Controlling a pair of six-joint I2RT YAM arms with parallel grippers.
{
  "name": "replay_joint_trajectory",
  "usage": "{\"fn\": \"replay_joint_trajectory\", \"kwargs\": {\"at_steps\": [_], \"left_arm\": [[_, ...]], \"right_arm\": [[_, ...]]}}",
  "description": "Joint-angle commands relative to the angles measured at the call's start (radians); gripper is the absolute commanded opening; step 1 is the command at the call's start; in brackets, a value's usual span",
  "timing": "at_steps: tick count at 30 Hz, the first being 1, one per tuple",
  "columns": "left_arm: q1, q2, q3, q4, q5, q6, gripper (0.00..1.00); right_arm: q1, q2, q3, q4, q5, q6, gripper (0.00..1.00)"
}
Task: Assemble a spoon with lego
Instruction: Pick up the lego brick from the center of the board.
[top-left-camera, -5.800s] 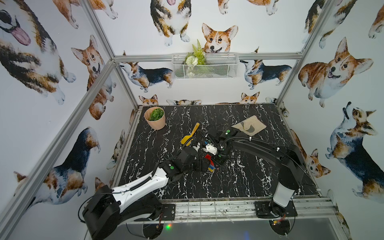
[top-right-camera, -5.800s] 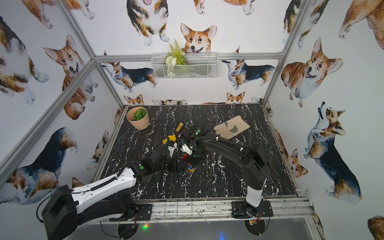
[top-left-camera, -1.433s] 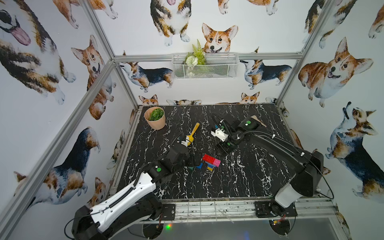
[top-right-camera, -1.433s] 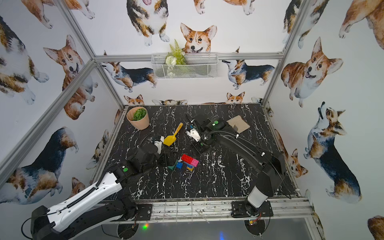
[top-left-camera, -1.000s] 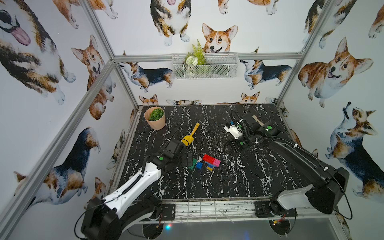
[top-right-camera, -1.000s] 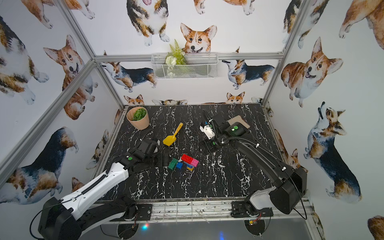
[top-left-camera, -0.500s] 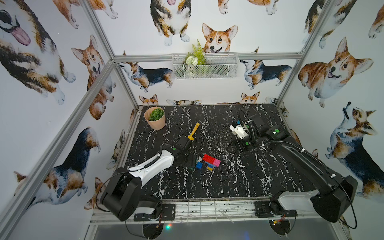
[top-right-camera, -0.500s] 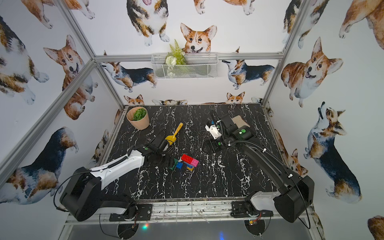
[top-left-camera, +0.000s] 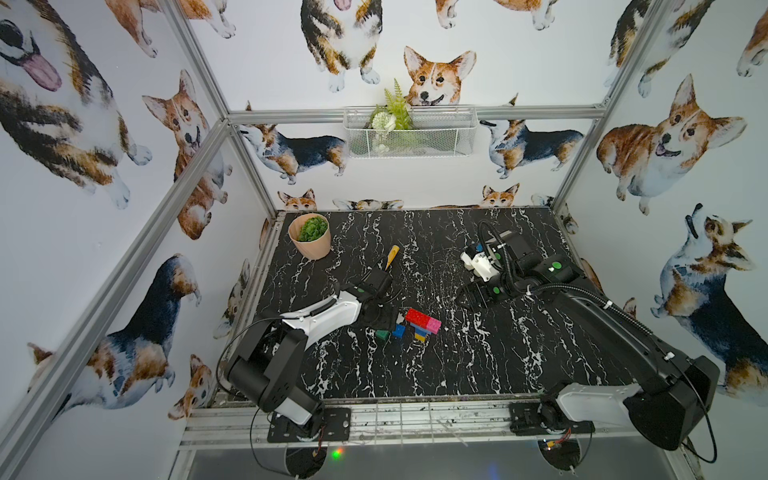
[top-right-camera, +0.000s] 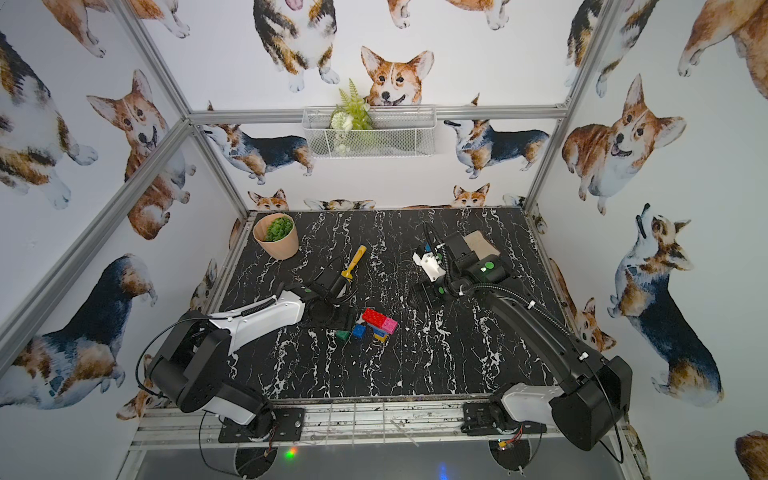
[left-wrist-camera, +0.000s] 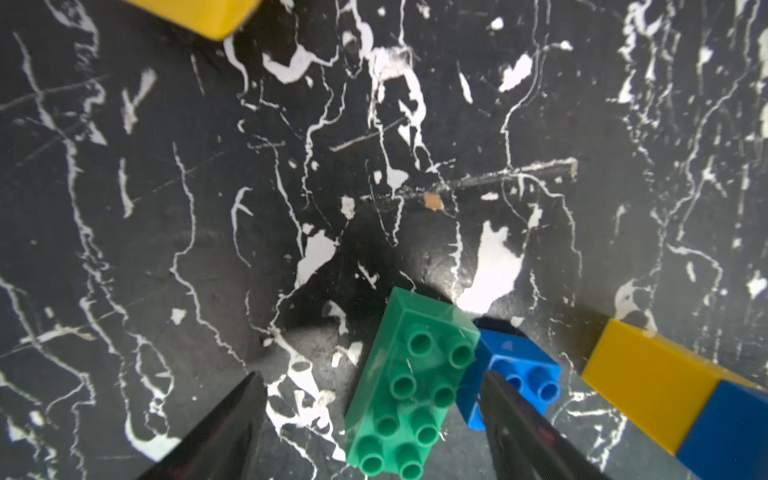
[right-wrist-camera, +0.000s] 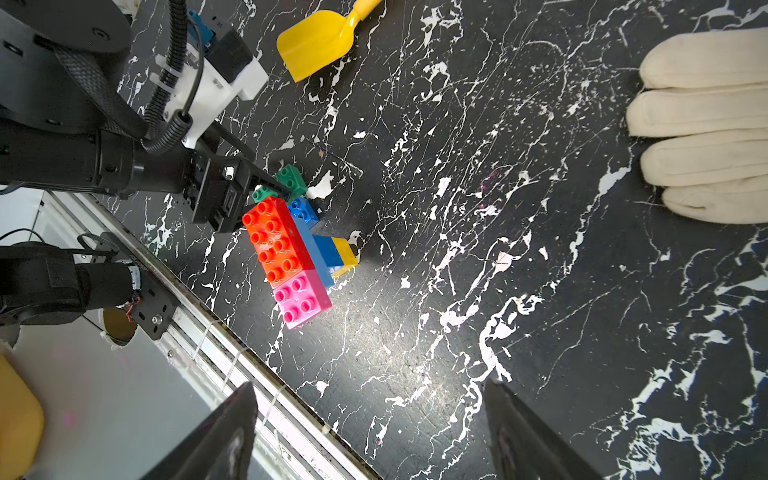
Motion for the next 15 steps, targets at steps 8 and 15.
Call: {"fn": "replay_joint_trajectory", "kwargs": {"at_steps": [8,15], "left_arm": [[0.000,0.041,0.001,0.015,-0.022,0.008,0.74],[0.009,0.052,0.001,0.025,-0.022,0.001,0.65]], "right_arm": [[-0.002,0.000,-0.005,0.001,0.000,-0.017,0.85],[-0.002,-0.003,-0.016,-0.001,0.001,-0.019,0.84]]}}
